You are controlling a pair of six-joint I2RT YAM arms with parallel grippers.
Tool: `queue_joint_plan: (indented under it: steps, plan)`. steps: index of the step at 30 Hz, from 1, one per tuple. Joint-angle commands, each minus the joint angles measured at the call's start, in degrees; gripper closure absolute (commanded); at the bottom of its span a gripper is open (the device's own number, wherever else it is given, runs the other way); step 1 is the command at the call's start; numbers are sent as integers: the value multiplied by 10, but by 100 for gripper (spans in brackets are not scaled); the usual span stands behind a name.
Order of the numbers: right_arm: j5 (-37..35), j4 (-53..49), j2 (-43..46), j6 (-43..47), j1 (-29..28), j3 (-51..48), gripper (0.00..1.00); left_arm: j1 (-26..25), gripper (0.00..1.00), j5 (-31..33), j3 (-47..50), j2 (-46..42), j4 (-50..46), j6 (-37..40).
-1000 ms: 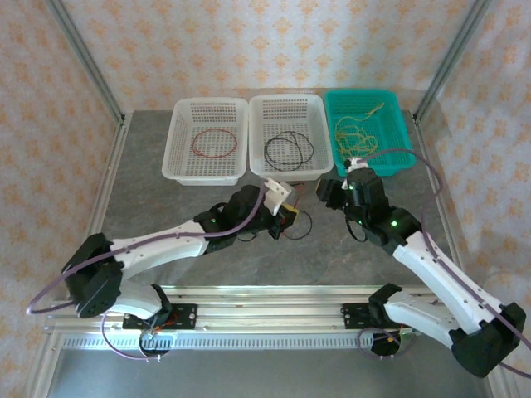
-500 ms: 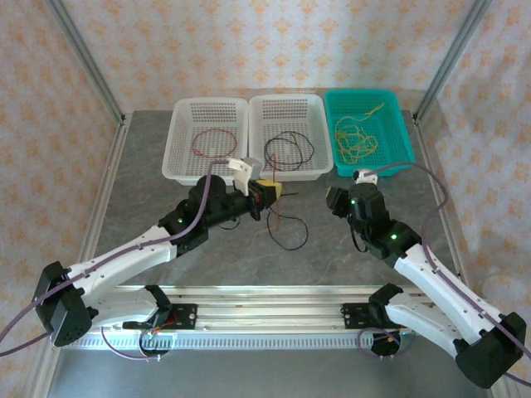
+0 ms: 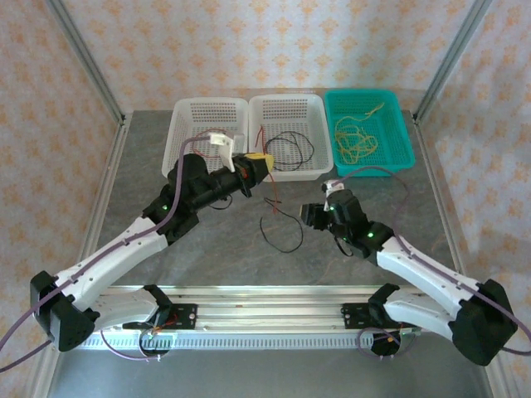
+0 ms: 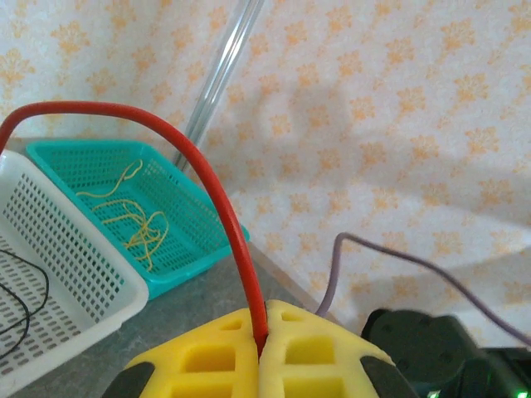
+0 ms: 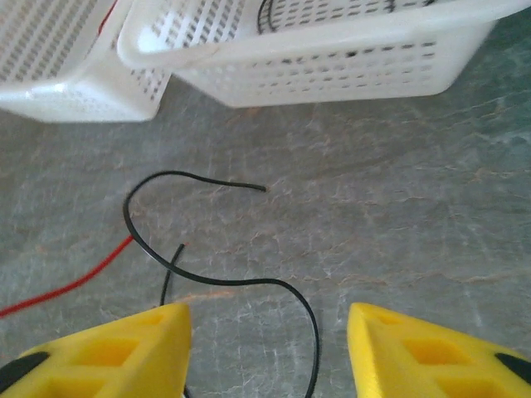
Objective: Untangle the cables
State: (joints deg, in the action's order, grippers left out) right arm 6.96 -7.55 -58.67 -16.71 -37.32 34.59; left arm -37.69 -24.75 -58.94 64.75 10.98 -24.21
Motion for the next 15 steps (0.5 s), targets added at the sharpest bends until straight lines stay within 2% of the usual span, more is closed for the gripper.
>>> queue_joint_plan:
  steps: [1, 7, 15]
  plan:
    - [6, 38, -18, 15, -9, -13, 43, 8, 100, -14, -41, -2, -13, -6]
    - [22, 74, -36, 23, -13, -30, 40, 14, 100, -10, -81, 4, -33, -8]
    - [123, 194, -40, 56, -19, -70, 35, 22, 100, -9, -127, 26, -55, -4]
